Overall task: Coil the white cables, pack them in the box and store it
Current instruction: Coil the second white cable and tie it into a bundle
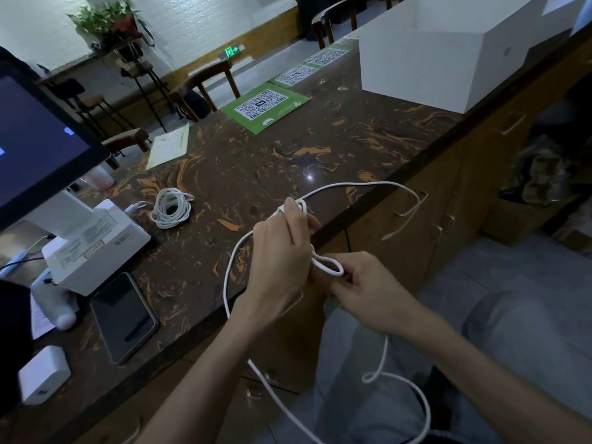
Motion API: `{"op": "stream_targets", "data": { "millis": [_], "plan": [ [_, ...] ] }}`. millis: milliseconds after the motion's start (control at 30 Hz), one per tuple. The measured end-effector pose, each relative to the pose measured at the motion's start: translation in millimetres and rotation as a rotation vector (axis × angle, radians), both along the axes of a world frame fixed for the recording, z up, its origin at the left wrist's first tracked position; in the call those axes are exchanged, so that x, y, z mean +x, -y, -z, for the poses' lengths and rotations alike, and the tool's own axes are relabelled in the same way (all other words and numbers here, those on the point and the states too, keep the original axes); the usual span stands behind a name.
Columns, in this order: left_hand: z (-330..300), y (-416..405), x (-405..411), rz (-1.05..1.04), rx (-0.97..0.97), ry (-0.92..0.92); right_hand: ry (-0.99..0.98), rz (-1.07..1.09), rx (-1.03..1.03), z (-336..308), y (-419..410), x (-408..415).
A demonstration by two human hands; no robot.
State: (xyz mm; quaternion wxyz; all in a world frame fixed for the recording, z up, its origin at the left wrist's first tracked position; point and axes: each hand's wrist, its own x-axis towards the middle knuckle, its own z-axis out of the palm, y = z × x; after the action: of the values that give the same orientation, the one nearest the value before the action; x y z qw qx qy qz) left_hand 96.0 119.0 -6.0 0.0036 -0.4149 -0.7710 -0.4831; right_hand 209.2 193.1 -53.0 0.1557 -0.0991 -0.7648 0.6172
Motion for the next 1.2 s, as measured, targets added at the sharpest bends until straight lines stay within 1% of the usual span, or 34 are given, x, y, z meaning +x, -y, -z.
{"op": "stream_targets", "data": {
  "millis": [67, 133, 200, 267, 367, 433, 533, 600, 700, 767, 900, 967, 1000, 1033, 1067, 1133, 1200],
  "plan": [
    [3, 1, -5, 0.000, -0.013, 0.025, 0.040, -0.036, 0.051, -1, -2, 0],
    [4, 0, -10, -0.012, 0.005, 0.077, 0.090, -0.127, 0.069, -5, -4, 1],
    [4, -3, -13, -0.032, 0.045, 0.162, 0.123, -0.261, 0.052, -10, -3, 2],
    [4, -7, -13, -0.026, 0.053, 0.219, 0.105, -0.343, 0.002, -13, 0, 3],
    [4, -9, -15, 0.065, -0.002, 0.183, 0.077, -0.371, 0.025, -20, -3, 7],
    [4, -9, -19, 0.114, -0.054, 0.152, 0.034, -0.384, -0.013, -23, -9, 10],
    [6, -9, -22, 0.131, -0.096, 0.066, -0.036, -0.321, -0.068, -27, -17, 15],
    [8, -10, -20, 0.132, -0.078, 0.066, -0.107, -0.235, -0.065, -26, -19, 15],
    [14, -9, -16, 0.117, -0.113, 0.049, -0.255, -0.034, -0.136, -21, -24, 15],
    [18, -6, -10, 0.134, -0.177, 0.059, -0.294, 0.102, -0.098, -23, -29, 16],
    [21, 0, 5, 0.266, -0.313, 0.198, -0.319, 0.310, 0.060, -37, -42, 15],
    [16, 5, 9, 0.355, -0.327, 0.372, -0.319, 0.376, 0.095, -41, -50, 14],
    [13, 8, 10, 0.403, -0.315, 0.457, -0.318, 0.392, 0.073, -42, -54, 14],
    [9, 12, 9, 0.448, -0.297, 0.503, -0.304, 0.402, 0.052, -41, -58, 14],
    [6, 15, 7, 0.484, -0.283, 0.502, -0.276, 0.396, 0.046, -41, -61, 16],
    [2, 20, 3, 0.527, -0.263, 0.425, -0.190, 0.328, 0.123, -42, -66, 21],
    [1, 21, 1, 0.484, -0.240, 0.335, -0.110, 0.220, 0.287, -46, -67, 26]
  ]
}}
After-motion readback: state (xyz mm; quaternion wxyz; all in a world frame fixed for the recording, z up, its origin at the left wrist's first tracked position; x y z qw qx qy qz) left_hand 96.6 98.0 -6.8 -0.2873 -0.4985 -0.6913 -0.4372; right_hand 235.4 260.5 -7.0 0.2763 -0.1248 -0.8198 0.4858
